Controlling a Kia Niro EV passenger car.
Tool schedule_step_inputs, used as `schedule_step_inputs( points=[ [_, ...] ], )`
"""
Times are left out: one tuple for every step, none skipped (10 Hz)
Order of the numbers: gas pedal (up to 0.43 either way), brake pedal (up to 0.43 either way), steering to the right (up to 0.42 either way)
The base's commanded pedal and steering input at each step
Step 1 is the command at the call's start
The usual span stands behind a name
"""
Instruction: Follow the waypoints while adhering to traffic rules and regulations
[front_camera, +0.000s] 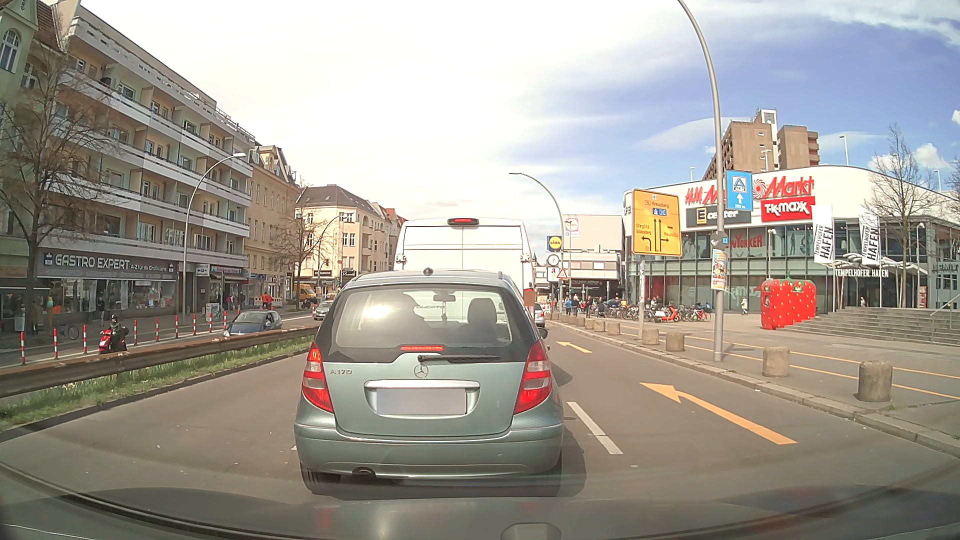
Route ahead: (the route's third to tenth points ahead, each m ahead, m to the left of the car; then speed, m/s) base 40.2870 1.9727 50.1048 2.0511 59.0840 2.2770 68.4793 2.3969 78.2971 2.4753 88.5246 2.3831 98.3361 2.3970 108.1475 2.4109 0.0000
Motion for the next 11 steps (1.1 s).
schedule_step_inputs(
  points=[
    [0.0, 0.415, -0.012],
    [0.0, 0.415, -0.013],
    [0.0, 0.415, -0.012],
    [0.0, 0.415, -0.012],
    [0.0, 0.415, -0.012],
    [0.0, 0.415, -0.012],
    [0.0, 0.415, -0.012],
    [0.0, 0.415, -0.012],
    [0.0, 0.415, -0.012],
    [0.0, 0.415, -0.012],
    [0.0, 0.415, -0.012]
  ],
)
